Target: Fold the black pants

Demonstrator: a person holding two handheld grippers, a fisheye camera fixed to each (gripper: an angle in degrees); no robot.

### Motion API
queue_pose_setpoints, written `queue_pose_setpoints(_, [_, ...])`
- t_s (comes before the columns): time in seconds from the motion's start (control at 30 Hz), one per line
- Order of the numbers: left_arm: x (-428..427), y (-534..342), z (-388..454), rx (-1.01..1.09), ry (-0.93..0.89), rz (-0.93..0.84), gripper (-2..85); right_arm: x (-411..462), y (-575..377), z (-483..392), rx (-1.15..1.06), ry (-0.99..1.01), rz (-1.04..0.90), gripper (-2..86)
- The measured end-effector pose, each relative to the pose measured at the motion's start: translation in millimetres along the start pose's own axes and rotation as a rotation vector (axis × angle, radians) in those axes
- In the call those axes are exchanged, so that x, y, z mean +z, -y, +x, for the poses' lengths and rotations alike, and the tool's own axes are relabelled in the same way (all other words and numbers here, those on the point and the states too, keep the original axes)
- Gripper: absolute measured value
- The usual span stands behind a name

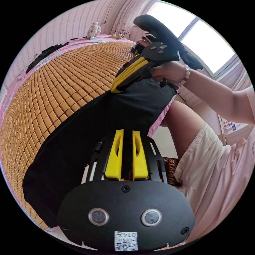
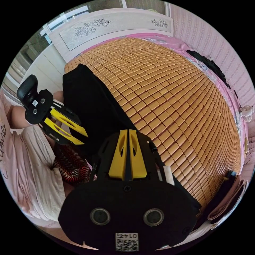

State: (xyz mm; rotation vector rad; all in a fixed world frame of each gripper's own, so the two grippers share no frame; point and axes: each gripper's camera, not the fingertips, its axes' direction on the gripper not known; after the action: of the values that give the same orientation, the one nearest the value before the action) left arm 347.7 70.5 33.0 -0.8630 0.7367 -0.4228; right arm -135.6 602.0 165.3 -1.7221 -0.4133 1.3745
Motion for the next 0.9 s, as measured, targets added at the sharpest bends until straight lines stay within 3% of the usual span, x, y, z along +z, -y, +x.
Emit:
queue_pose_setpoints(0.1, [-6.3,-0.5,9.4,0.02,0.005,0.041,5.8,-7.5,13.2,8.4,0.017,-0.027,0.023,1.6])
queue_pose_setpoints(0.2, [8.6,-0.2,11.1,0.011,0.022,0.015,5.7,29.4,26.9,23.6,0.095,-0.08,-0.115,4.1])
queue_pose_setpoints(0.4, [18.7,-3.2,17.9,0.013,0.01,-0.012,5.4,-10.0,2.7,34.8,0.245,-0.176,0.038,4.7])
queue_pose_setpoints(0.5, [21.9,-4.1,24.9,0.027,0.001,-0.014,5.4,-34.5,-55.9,57.2,0.448,-0.273,0.087,5.3])
queue_pose_setpoints(0.57, [26.9,-5.4,28.9,0.039,0.014,-0.02,5.3,-56.2,-126.0,87.1,0.699,-0.384,0.107,6.9])
queue_pose_setpoints(0.67, [27.9,-5.6,35.4,0.058,0.031,-0.024,5.3,-71.2,-209.8,121.4,0.967,-0.519,0.051,9.1])
queue_pose_setpoints(0.77, [27.9,-5.8,38.1,0.058,0.031,-0.032,5.3,-79.3,-253.2,153.0,1.081,-0.572,0.019,11.6])
queue_pose_setpoints(0.9, [27.6,-3.7,42.0,0.061,0.038,-0.06,5.3,-76.6,-258.2,191.2,1.052,-0.459,0.003,8.8])
